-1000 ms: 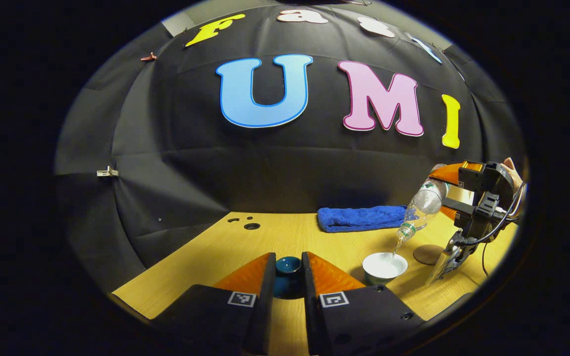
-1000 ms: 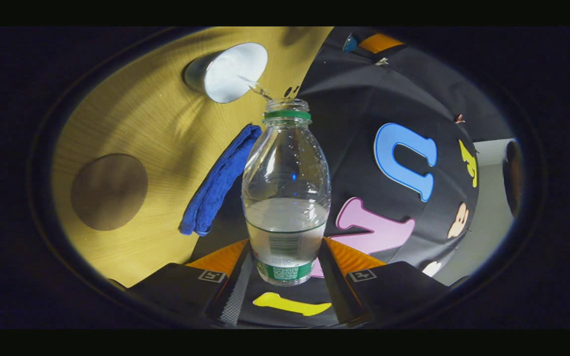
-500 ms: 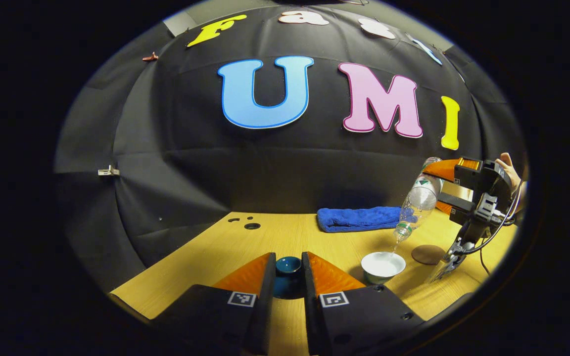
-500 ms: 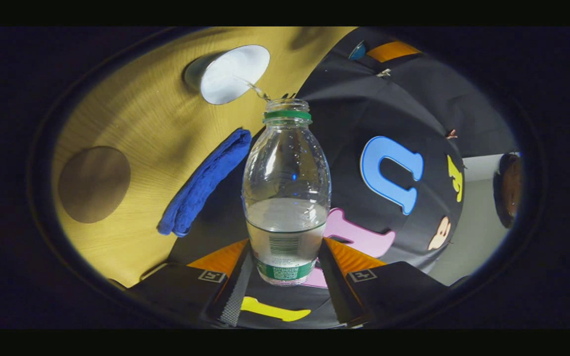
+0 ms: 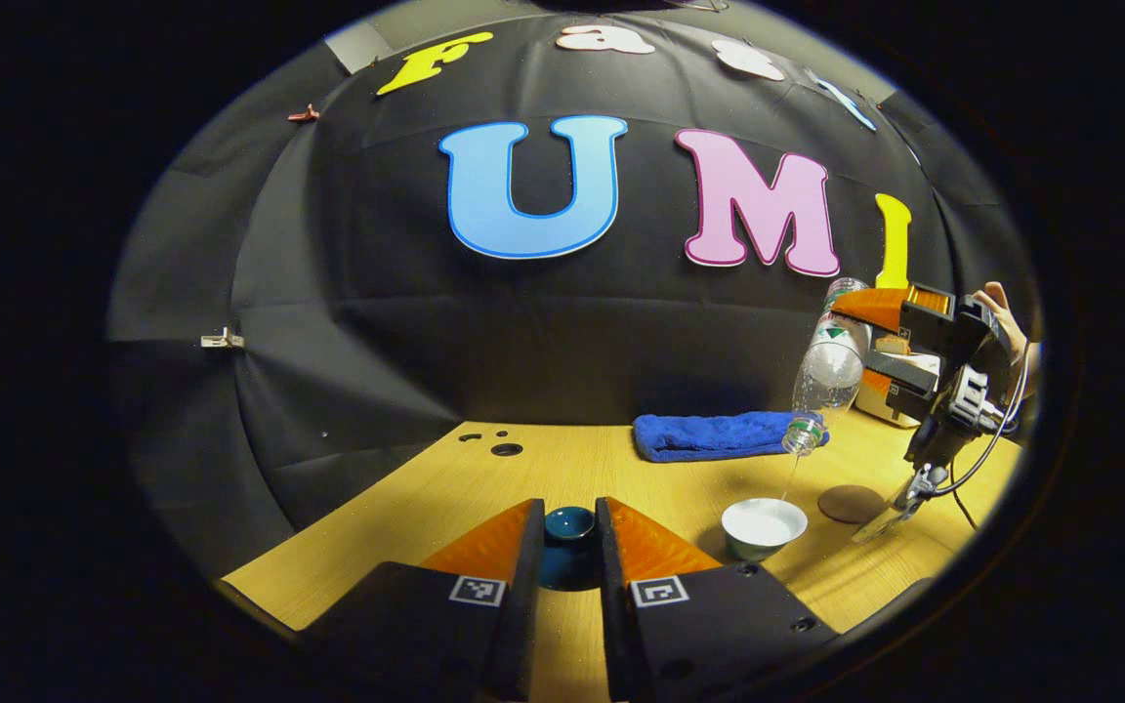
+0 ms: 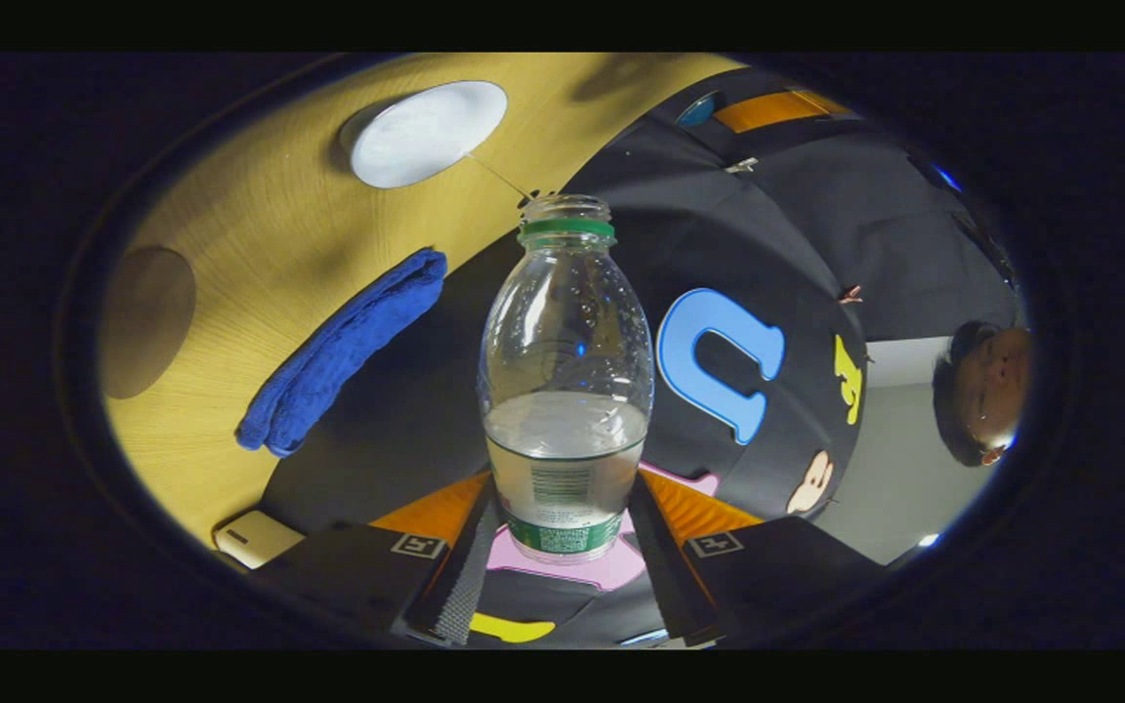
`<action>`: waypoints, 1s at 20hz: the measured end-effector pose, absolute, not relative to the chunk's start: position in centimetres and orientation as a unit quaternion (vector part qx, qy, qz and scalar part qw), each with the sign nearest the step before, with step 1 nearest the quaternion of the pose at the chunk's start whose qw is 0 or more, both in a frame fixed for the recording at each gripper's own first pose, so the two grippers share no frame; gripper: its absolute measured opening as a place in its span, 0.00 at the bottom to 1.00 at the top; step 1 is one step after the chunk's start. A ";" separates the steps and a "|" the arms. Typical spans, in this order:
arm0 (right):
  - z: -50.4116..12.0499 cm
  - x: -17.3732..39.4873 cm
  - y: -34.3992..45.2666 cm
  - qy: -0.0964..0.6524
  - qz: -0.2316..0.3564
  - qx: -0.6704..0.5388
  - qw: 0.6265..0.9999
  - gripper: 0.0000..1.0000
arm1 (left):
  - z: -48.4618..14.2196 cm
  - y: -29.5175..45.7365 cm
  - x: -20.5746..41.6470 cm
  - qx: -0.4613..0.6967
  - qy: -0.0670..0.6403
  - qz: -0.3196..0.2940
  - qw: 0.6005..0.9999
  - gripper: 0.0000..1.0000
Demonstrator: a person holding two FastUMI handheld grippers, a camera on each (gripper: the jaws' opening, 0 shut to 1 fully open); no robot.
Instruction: Open the teacup lid with one hand, grasp the water bottle and pour water into the teacup with the other hand; after pouring, place the water bottle on the coaster and then close the teacup lid.
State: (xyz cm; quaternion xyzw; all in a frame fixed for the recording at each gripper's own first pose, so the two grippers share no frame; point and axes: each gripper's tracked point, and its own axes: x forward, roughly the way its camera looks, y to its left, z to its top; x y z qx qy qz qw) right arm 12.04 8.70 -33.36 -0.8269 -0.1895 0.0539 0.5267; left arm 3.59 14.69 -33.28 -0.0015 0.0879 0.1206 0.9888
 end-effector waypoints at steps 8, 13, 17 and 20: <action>-33.5 11.9 8.7 -0.141 0.070 -0.808 0.568 0.74 | -33.1 13.9 3.7 -0.004 0.087 0.116 0.989 0.33; -36.4 12.0 8.1 -0.021 0.118 -0.694 0.710 0.75 | -33.2 13.4 4.0 -0.002 0.089 0.114 0.989 0.32; -38.9 10.0 8.3 0.056 0.135 -0.579 0.802 0.73 | -33.2 12.9 4.4 0.002 0.090 0.109 0.990 0.32; -40.4 9.5 8.5 0.100 0.137 -0.505 0.846 0.73 | -33.2 12.0 4.8 0.009 0.092 0.102 0.990 0.33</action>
